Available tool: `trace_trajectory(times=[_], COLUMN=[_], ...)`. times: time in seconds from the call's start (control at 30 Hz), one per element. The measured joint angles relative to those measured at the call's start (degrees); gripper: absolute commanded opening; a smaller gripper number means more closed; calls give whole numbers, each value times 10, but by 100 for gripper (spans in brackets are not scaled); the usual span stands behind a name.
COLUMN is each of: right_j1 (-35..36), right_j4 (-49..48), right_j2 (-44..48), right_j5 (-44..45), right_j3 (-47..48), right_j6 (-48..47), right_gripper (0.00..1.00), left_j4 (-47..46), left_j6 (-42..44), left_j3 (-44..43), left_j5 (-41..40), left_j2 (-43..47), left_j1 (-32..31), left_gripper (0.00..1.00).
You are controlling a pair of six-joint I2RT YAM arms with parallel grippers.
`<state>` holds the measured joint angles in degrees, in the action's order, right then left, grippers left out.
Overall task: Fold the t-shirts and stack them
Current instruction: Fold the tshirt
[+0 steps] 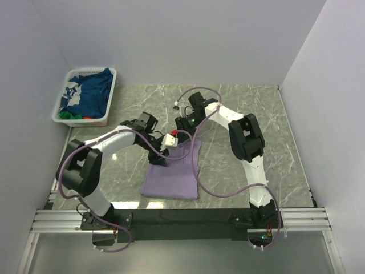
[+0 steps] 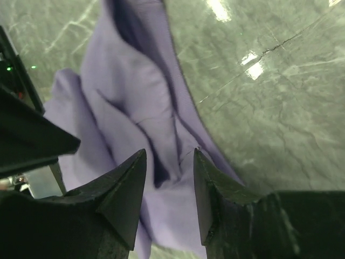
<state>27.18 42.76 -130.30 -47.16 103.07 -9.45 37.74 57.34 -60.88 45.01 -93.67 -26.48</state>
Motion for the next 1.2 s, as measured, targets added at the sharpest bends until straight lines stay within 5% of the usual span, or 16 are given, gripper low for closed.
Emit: trace_trajectory(times=[0.37,0.7,1.0,1.2], right_j1=[16,15,15,25], right_j4=[-24,-24,-29,-31], right_j2=[-27,-24,24,16], right_j5=[10,16,28,39], right_j3=[0,-7,-11,-9], right_j6=[26,23,26,20], right_gripper=[45,45,54,42], left_j4=[-16,-2,10,13], left_j6=[-2,0,3,1], left_j3=[-10,-32,-27,-21], left_j5=[-14,-12,-9,-9], left_j2=[-59,-83,-44,-6], left_j1=[-35,-38,-38,-41], left_gripper=[54,1,1,1])
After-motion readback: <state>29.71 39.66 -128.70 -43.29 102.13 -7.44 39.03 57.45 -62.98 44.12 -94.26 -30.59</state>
